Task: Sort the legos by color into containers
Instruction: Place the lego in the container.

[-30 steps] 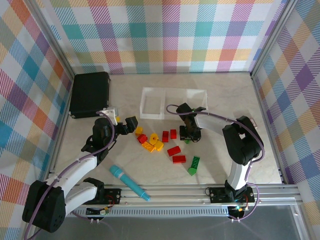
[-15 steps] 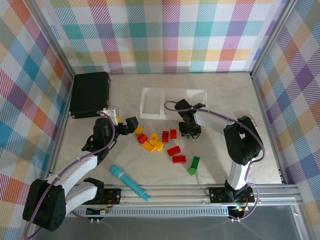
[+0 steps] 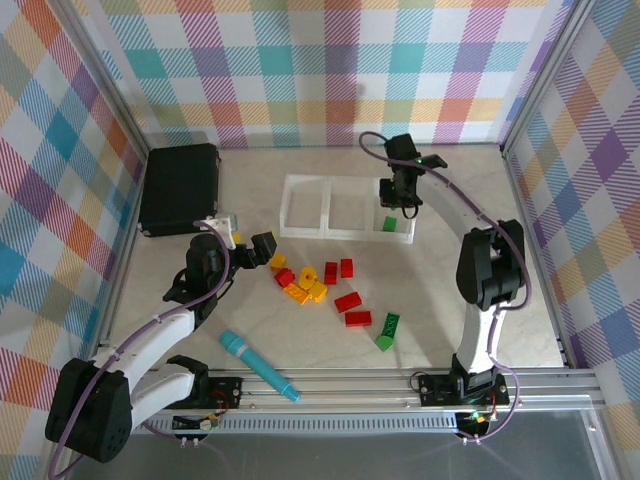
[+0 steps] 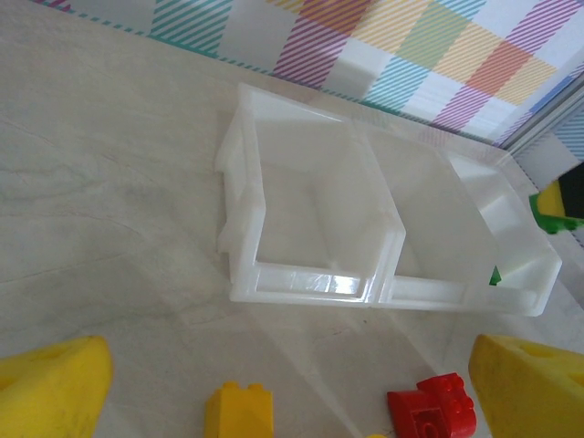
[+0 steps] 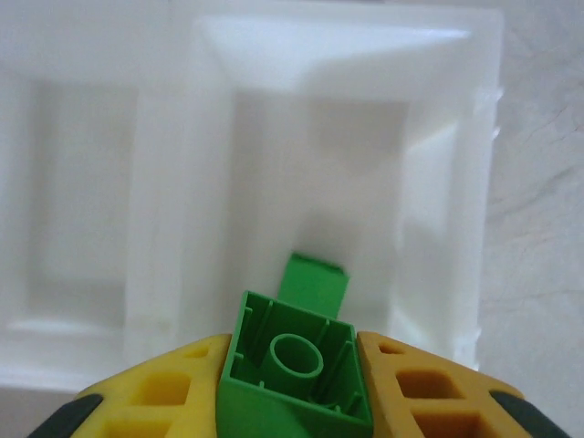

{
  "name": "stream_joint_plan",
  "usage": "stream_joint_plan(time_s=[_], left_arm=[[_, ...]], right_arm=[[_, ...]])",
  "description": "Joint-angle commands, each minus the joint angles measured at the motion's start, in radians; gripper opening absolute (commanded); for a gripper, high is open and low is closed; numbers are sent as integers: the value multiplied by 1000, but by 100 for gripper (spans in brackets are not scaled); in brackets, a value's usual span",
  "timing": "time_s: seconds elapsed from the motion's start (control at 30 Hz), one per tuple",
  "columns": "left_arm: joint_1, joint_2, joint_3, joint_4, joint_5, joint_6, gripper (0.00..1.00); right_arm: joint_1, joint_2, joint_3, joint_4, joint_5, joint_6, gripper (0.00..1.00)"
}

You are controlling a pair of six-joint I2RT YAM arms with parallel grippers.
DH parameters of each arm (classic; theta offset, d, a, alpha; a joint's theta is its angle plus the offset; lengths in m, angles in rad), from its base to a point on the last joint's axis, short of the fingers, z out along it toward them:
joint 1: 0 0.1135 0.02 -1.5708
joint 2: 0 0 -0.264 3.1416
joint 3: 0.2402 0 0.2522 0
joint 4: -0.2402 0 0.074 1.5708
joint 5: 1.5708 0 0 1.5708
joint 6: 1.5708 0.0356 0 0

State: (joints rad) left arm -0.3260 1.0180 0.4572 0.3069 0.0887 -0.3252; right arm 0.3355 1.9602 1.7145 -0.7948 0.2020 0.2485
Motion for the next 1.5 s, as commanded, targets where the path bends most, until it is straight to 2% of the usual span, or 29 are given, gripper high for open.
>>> stream_joint_plan(time_s=[0.0,0.3,0.6,0.8,0.93,1.07,1.27,1.47], left_arm=[[-7,-27,34,-25,2,-3,100],[-7,-43,43,-52,-6,2,100],[-7,-52,47,-63,-6,-2,100],[-7,-52,48,-78,-11,-4,100],[-7,-44,46,-76,0,4,100],[-7,-20,37,-51,21,11,100],[-10,44,32,-3,59,24,100],[-15,94,41,32,88,37,100]], right_arm=[[-17,76,70,-58,-26,-58,30],[-47,174,164,-41,-68,-77,35],[-47,202,213,-59,-79,-85,52],[-47,150,180,-64,-90,-43,63],[-47,64,99,-66,-116,30,72],[-47,-77,-75,-9,-158,122,81],[-26,-301,-335,19,-184,222,84],[39,-518,-566,-8,-180,353,83]])
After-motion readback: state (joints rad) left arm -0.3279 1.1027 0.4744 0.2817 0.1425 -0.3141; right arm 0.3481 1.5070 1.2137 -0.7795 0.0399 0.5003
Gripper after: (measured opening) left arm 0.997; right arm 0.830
